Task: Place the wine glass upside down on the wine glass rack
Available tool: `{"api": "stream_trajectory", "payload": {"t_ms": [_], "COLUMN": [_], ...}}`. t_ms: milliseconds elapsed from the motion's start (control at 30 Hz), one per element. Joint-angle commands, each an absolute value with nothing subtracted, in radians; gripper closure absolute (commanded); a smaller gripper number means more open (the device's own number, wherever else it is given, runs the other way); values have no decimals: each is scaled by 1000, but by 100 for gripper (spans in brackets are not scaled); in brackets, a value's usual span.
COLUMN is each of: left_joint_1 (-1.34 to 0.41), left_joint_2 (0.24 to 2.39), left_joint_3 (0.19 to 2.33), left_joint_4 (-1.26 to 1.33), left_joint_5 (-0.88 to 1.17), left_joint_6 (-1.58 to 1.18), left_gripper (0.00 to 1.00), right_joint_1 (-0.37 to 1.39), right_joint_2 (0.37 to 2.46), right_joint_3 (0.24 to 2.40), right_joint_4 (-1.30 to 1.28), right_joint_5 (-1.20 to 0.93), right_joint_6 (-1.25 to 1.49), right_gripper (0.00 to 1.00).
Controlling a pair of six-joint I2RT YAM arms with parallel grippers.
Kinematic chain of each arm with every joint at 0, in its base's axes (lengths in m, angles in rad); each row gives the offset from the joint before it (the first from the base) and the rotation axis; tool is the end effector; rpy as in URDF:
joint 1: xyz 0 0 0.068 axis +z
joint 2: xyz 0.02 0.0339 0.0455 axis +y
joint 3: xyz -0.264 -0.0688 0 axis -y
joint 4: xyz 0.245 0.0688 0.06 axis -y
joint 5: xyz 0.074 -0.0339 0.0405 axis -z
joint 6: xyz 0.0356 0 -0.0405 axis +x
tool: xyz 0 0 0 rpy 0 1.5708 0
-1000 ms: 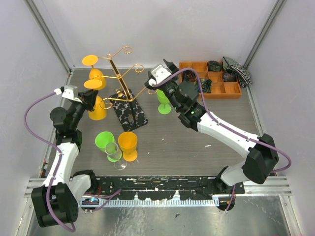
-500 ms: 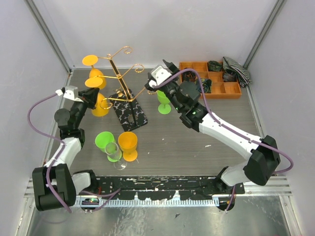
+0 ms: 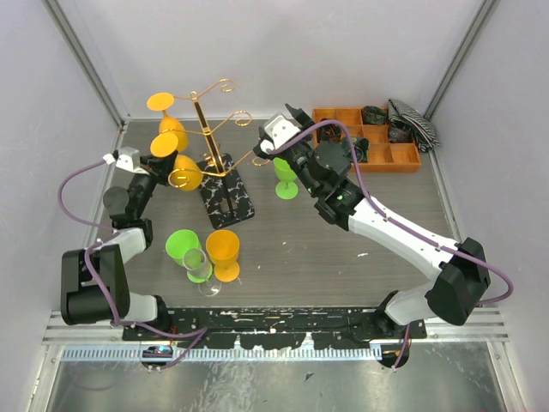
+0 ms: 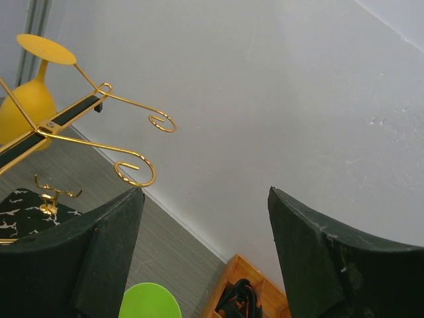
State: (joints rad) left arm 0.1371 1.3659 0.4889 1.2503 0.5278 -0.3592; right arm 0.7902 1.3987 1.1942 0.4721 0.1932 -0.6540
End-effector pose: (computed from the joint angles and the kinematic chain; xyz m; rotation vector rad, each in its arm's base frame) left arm 0.2666 0.0187 0.2602 0.1628 1.2559 -0.5074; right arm 0.2384 0.2310 0.4114 -0.7341 1.0829 -0.0097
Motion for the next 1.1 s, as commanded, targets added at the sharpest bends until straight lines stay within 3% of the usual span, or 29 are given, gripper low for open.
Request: {"api": "stream_trajectory", "payload": {"t_ms": [0,467,733,1067], "left_joint_1": [110,66,42,38], "left_joint_2": [1415,1448,1515,1552], "left_joint_3": [534,593,660,686], "left_joint_4": [1333,1289,1289,1287], "left_joint_5": [526,489,431,287], "left_joint_6": [-363,-271,-253,-201], "left_gripper": [100,100,89,88], "right_joint_1": [790,790,790,791], "right_joint_2": [1377,1411,1423,1437], "right_joint_3": [1216,1244,1256,1259], "right_joint_4": [496,494,489,488], "right_joint_5": [207,207,207,210], "right_joint_6": [-667,-671,-669,-669], "right_gripper": [19,19,18,18]}}
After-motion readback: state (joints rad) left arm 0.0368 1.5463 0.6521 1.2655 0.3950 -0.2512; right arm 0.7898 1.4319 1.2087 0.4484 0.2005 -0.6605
